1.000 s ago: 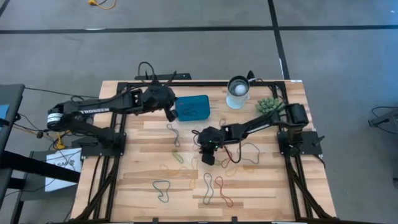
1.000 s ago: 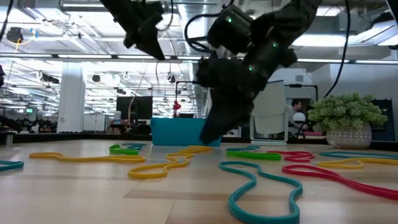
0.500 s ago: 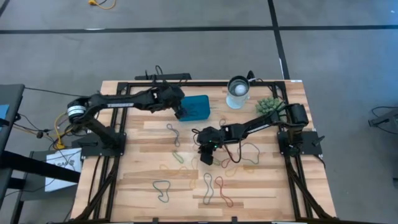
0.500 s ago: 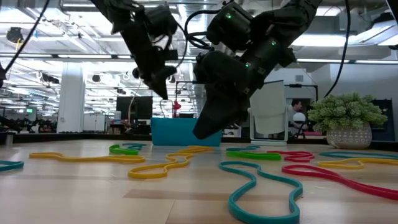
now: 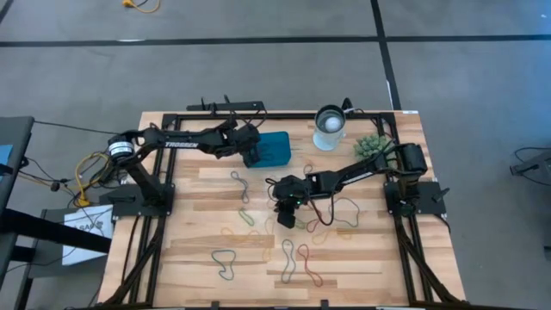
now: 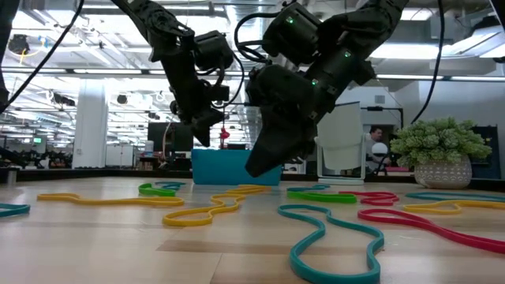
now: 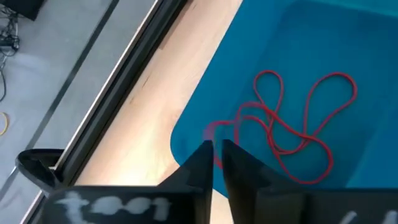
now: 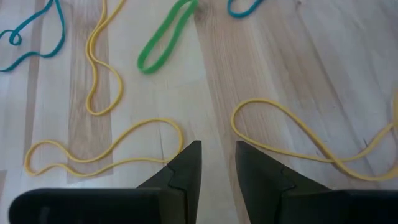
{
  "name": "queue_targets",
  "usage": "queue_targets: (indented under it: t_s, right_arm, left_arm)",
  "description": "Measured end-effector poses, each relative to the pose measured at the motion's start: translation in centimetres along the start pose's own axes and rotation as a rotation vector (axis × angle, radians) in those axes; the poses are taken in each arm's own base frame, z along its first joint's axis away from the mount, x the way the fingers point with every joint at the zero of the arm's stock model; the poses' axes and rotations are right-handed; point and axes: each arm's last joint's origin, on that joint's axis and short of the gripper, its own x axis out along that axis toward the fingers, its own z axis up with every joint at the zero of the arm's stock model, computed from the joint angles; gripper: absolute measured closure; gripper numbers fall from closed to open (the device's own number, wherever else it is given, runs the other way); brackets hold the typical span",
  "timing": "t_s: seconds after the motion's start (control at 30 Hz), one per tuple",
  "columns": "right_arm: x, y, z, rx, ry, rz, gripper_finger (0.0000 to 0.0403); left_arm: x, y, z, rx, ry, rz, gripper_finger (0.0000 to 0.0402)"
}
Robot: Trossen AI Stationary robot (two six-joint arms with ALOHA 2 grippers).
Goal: Pick and place items into bin
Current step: Put the red rubber band into the blue bin
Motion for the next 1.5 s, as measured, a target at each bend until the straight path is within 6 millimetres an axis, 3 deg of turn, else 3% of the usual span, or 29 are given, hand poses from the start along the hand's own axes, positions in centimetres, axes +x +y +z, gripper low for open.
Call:
queue_targets:
  t_s: [0.27,0.43,0.63,0.8,0.93,1.07,1.2,1.4,1.5]
  right_arm:
    - [0.0,0.0,0.0,0.039,0.001,0.001,0.031]
    - [-0.1,-0.6,0.2,0.049,0.01,0.022,0.031]
    - [-1.3,-1.0,1.0,0.083,0.126,0.166,0.031]
    - [-2.5,0.1,1.2,0.021,0.339,0.143,0.031]
    - [-3.6,1.1,1.6,0.016,0.444,0.102,0.031]
    - [-5.7,2.4,2.4,-0.027,0.458,0.051,0.031]
    - [-8.1,2.8,1.9,-0.038,0.481,-0.097,0.031]
    - [-13.0,2.4,1.9,-0.014,0.382,-0.414,0.031]
    - [-15.2,1.8,1.2,0.006,0.324,-0.477,0.031]
  left_arm:
    - [-0.1,0.0,0.0,0.014,-0.005,0.028,0.0311]
    - [-1.5,0.3,0.5,0.006,-0.013,0.04,0.03]
    - [-6.4,2.4,2.5,-0.028,-0.027,0.048,0.0299]
    - [-11.0,4.0,3.5,-0.064,-0.122,0.033,0.0299]
    - [-14.2,5.0,3.2,-0.09,-0.208,0.018,0.0299]
    - [-16.8,5.9,2.1,-0.099,-0.247,0.006,0.0299]
    - [-18.9,6.8,0.9,-0.127,-0.266,-0.007,0.0299]
    - [-20.6,7.5,-0.4,-0.159,-0.273,-0.024,0.0299]
    - [-20.9,7.6,-1.3,-0.151,-0.224,-0.031,0.0299]
